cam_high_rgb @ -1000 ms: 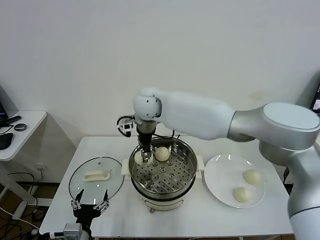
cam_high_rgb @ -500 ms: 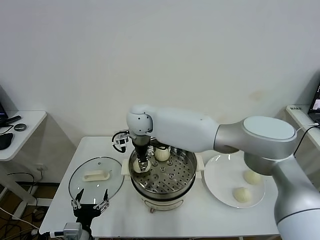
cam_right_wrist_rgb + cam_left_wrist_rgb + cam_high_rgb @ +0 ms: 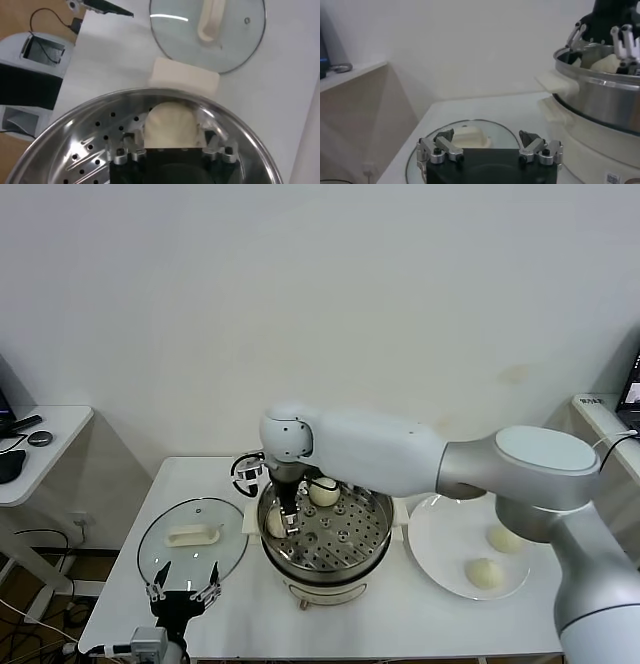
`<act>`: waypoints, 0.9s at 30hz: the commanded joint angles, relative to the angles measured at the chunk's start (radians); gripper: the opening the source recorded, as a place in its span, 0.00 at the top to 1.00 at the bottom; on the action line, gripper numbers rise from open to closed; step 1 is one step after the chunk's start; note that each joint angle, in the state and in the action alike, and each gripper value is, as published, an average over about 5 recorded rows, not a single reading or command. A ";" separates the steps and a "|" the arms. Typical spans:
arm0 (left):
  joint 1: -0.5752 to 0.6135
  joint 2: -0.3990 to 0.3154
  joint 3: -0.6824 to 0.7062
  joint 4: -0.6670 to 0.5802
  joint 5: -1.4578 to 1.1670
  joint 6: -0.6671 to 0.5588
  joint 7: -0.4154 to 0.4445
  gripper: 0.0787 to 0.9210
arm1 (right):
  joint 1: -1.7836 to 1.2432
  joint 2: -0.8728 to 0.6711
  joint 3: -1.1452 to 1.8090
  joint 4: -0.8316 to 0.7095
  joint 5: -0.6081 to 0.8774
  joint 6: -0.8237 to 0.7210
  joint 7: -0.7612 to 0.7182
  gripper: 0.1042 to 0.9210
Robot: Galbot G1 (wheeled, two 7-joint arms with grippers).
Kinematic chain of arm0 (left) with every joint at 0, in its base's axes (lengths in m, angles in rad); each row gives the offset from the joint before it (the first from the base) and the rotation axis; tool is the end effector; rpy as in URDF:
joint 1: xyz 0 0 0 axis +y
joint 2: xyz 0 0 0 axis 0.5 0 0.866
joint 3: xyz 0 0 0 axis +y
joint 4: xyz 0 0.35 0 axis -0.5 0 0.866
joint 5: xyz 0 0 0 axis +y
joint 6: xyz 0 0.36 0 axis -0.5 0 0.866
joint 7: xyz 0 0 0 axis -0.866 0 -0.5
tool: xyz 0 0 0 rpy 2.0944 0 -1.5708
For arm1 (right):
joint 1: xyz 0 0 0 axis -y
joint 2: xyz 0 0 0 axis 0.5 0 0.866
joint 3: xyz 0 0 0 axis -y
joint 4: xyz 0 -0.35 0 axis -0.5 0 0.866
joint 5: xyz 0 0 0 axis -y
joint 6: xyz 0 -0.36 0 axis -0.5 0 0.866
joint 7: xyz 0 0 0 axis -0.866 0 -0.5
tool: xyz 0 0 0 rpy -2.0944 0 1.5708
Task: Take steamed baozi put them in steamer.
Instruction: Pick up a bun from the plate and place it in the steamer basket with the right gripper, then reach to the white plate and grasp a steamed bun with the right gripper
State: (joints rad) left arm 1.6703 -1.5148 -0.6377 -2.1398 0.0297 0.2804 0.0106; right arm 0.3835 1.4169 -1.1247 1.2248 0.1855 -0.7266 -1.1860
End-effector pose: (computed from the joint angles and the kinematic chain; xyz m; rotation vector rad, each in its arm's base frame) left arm 0.1549 0.0432 -0.3008 0.1007 -2.8019 -0.1824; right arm 0.5095 0.2613 -0.0983 1.5037 -1.1940 1.4315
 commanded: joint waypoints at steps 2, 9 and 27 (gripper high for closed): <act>-0.001 0.002 -0.005 -0.010 0.002 0.004 0.011 0.12 | 0.140 -0.348 0.132 0.278 0.054 0.010 -0.005 0.12; 0.000 0.019 -0.021 -0.017 0.000 0.009 0.022 0.12 | 0.240 -0.728 0.198 0.393 0.052 0.143 -0.097 0.12; 0.052 0.030 -0.028 -0.020 -0.003 0.010 0.034 0.12 | -0.696 -1.027 0.679 0.354 -0.424 0.585 -0.202 0.12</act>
State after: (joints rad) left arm 1.7038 -1.4863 -0.6650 -2.1597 0.0246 0.2915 0.0432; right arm 0.2208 0.5460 -0.7068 1.5817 0.0239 -0.3407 -1.3450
